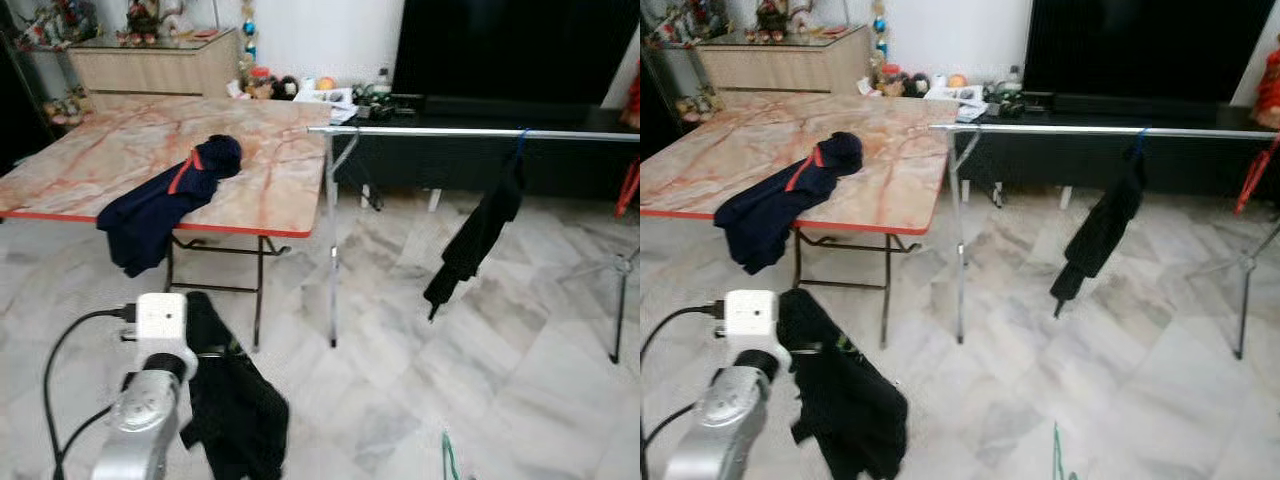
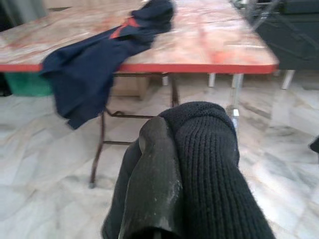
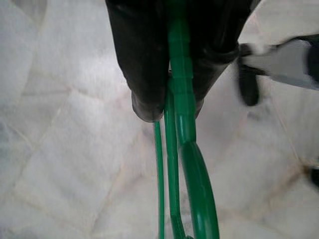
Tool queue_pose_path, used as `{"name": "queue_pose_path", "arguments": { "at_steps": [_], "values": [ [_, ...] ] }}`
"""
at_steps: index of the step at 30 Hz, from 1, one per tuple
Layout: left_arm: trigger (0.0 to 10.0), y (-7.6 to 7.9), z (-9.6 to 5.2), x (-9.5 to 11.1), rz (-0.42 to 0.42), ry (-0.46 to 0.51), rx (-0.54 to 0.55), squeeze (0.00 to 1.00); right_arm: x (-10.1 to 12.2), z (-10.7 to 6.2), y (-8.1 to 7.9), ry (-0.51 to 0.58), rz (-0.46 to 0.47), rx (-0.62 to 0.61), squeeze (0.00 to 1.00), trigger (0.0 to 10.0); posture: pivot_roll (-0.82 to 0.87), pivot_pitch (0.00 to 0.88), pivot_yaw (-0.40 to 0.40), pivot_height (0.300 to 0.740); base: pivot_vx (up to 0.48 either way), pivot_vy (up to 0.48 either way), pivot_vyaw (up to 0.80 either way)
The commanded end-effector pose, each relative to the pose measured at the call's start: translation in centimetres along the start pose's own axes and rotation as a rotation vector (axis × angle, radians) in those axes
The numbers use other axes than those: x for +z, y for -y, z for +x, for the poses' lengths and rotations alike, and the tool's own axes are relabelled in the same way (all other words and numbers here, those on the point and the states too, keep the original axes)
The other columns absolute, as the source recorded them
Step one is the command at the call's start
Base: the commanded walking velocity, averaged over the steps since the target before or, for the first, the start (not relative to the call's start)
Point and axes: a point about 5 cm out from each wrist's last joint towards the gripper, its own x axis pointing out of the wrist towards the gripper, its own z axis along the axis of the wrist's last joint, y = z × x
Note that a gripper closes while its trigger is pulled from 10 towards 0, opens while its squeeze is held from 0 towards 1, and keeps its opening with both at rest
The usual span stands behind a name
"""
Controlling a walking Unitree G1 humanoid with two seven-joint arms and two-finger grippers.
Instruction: Hang hanger
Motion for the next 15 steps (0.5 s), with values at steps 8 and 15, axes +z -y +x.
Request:
{"name": "queue_pose_path", "arguments": {
  "at_steps": [8,15],
  "values": [
    [10.0,-1.8,-0.8,0.3,0.03,0.01,0.049,0.0,-0.6,-0.1,-1.0,-0.009,-0.02,0.038,0.0,10.0,0.29,0.0,-0.018,0.74,0.0,0.397,0.0],
    [10.0,-1.7,-0.7,0.1,0.035,-0.004,0.044,0.0,-1.1,-0.2,-1.4,-0.027,-0.032,0.047,0.0,10.0,0.25,0.0,-0.002,0.74,0.0,0.394,0.0]
  ]
}}
